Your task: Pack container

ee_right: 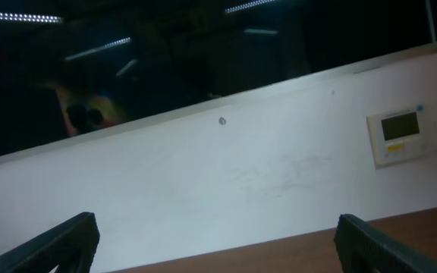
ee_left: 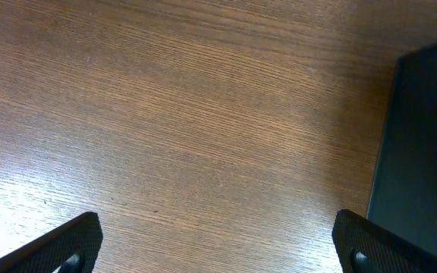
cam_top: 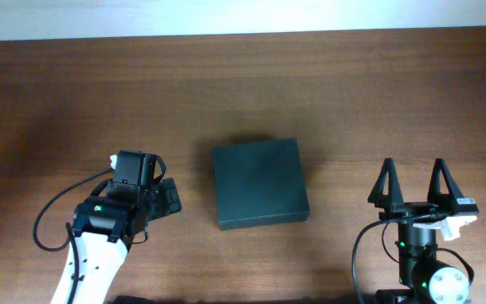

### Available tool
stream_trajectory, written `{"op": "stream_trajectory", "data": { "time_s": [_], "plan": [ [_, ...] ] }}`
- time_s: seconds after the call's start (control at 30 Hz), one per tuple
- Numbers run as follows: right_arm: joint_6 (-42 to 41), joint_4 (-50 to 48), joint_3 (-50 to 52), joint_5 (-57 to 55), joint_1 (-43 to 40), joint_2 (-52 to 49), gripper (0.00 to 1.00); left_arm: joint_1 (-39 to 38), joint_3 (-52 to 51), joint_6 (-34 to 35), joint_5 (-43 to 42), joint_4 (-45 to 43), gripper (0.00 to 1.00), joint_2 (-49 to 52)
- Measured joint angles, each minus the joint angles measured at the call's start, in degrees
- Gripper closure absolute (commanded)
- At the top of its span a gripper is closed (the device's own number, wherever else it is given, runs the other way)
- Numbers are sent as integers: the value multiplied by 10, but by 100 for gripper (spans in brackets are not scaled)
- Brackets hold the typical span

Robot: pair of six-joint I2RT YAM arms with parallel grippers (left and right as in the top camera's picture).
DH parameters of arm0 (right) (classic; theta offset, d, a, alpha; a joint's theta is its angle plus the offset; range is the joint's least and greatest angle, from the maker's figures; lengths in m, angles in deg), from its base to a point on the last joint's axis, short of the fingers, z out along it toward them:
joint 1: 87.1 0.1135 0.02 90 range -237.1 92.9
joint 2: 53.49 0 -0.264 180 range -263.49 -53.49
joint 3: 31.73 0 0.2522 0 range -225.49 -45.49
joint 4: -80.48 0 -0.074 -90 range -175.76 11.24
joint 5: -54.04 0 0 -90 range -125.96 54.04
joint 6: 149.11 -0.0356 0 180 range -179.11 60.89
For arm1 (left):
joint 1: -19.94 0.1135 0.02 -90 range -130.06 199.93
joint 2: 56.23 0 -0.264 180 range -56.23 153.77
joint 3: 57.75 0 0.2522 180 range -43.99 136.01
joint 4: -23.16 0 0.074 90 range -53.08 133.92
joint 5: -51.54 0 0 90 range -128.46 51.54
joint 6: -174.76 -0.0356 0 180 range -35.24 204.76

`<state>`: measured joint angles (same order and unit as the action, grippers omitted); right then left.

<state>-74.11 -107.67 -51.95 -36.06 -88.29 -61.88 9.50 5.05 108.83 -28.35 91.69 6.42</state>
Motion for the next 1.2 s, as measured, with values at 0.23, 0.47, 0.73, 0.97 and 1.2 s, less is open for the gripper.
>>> {"op": "stream_trajectory", "data": {
  "time_s": [0.23,0.47,0.73,0.97,1.2],
  "plan": [
    [0,3,38,0,0,47,1,0,0,0,0,0,1,0],
    [0,21,56,1,0,75,1,0,0,0,0,0,1,0],
    [0,100,57,4,0,76,1,0,0,0,0,0,1,0],
    [0,225,59,5,0,76,1,0,0,0,0,0,1,0],
    [0,261,59,5,0,76,1,0,0,0,0,0,1,0]
  ]
}}
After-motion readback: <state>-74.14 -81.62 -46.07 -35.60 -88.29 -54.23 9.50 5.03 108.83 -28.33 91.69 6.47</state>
